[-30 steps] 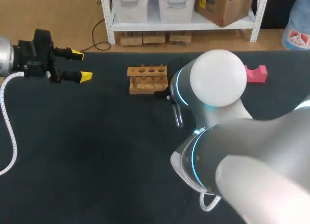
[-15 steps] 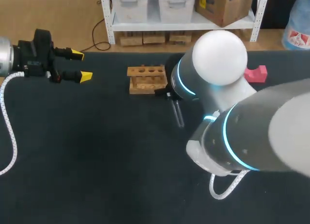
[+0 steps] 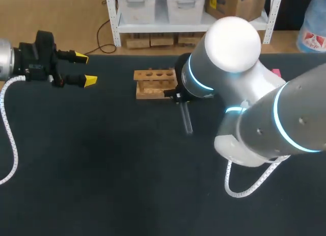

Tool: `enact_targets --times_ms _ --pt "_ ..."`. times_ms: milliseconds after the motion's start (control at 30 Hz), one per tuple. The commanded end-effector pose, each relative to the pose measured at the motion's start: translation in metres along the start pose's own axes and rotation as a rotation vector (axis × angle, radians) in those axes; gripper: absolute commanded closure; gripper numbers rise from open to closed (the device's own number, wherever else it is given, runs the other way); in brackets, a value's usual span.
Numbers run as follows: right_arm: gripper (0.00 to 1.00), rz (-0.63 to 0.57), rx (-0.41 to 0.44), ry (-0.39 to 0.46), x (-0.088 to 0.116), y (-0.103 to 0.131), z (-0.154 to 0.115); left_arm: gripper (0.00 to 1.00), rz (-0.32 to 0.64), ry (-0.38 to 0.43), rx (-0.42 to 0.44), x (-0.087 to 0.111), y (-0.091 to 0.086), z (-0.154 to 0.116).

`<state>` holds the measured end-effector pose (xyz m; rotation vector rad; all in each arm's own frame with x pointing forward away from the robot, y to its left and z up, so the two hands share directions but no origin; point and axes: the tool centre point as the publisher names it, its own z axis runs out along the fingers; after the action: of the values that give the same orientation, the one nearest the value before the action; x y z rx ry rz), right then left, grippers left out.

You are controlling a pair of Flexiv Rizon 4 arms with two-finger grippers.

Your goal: Grasp the test tube, adjust it, and insert it.

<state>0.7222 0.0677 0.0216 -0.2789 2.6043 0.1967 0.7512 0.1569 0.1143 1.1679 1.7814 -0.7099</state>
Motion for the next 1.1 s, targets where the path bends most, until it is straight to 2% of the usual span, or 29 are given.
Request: enact_targets --times_ms 33,200,467,633,800,1100 --pt "1.0 0.002 -0.004 0.071 -0.004 0.0 0.002 0.0 0.003 -0.005 0.0 0.001 0.0 0.0" --pt "1.0 0.013 0.005 0.046 -0.004 -0.003 -0.001 0.0 0.003 -0.005 0.0 0.001 0.0 0.0" --pt "1.0 0.048 0.032 -0.022 -0.001 -0.011 -0.026 0.0 0.003 -0.005 0.0 0.001 0.0 0.0" --pt "1.0 0.09 0.024 -0.126 -0.005 -0.017 -0.048 0.0 0.003 -0.005 0.0 0.001 0.0 0.0" --pt "1.0 0.124 0.006 -0.291 -0.016 -0.023 -0.068 0.0 0.003 -0.005 0.0 0.001 0.0 0.0" --pt "1.0 0.118 -0.037 -0.538 -0.051 -0.027 -0.107 0.0 0.003 -0.005 0.0 0.001 0.0 0.0"
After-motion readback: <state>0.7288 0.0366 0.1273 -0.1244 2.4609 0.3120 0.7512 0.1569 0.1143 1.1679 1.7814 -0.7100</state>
